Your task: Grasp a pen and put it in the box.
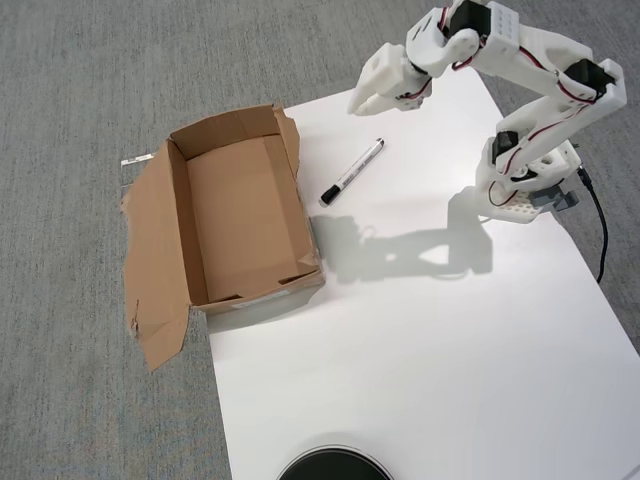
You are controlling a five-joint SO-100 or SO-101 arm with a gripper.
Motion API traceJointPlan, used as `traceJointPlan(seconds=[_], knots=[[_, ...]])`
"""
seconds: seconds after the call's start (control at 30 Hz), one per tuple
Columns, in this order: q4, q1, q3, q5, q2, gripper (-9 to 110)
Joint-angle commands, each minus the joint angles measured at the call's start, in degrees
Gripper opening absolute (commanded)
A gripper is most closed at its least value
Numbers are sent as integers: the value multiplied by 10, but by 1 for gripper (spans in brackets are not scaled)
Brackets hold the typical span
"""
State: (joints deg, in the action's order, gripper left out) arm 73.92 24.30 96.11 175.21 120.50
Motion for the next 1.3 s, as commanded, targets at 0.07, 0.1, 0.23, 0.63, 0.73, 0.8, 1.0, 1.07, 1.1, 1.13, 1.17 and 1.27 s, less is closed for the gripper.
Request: traceJointPlan(seconds=[0.07,0.1,0.23,0.63,0.73,0.8,1.0,1.07,1.1,1.13,1.17,1.27], knots=[[4,44,5,-2,-4,1],[4,48,13,-3,-4,1],[4,51,40,2,-2,1],[4,47,44,-4,-4,1],[4,52,44,-3,-4,1],[4,52,44,-2,-4,1],[4,53,44,-4,-5,1],[4,53,44,-4,-11,1],[4,53,44,-4,-19,1],[4,53,44,-4,-29,1],[4,54,44,-4,-37,1],[2,76,44,-3,-54,1]])
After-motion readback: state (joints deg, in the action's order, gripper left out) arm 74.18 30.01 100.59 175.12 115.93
